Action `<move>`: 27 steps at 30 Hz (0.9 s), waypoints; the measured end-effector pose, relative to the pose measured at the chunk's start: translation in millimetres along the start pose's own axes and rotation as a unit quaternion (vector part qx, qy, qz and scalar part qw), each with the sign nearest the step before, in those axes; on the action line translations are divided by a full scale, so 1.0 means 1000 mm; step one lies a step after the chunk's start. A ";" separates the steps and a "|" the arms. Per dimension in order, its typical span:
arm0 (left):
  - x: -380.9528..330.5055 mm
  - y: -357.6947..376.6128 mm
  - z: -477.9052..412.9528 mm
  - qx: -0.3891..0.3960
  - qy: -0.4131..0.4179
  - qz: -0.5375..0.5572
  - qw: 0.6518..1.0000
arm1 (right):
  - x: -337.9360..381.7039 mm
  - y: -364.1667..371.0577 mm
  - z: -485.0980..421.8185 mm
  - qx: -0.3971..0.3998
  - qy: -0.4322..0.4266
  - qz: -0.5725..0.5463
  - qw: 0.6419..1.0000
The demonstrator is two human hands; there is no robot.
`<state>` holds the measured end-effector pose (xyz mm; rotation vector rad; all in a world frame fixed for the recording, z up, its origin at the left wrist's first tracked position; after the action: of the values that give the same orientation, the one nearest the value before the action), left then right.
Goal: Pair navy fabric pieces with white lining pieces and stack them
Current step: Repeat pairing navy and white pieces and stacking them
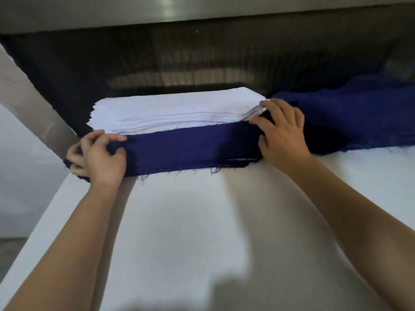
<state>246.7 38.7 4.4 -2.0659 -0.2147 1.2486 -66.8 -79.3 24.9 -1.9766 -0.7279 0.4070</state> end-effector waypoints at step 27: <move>-0.207 0.117 0.183 0.245 0.180 0.159 0.939 | -0.074 -0.023 0.054 -0.184 0.252 -0.173 0.934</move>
<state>-37.2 -57.8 24.1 -1.8773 0.5659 0.9479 -160.9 -81.6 17.6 -2.1085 -0.8318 -0.4694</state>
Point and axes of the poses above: each hand's wrist, its own z-axis away from the middle knuckle, its own y-axis out of the palm, x = y × z, the point moved 2 cm from there along -z, towards the middle knuckle, and after that the axes turned 5 degrees about -y, right-handed, at the moved point
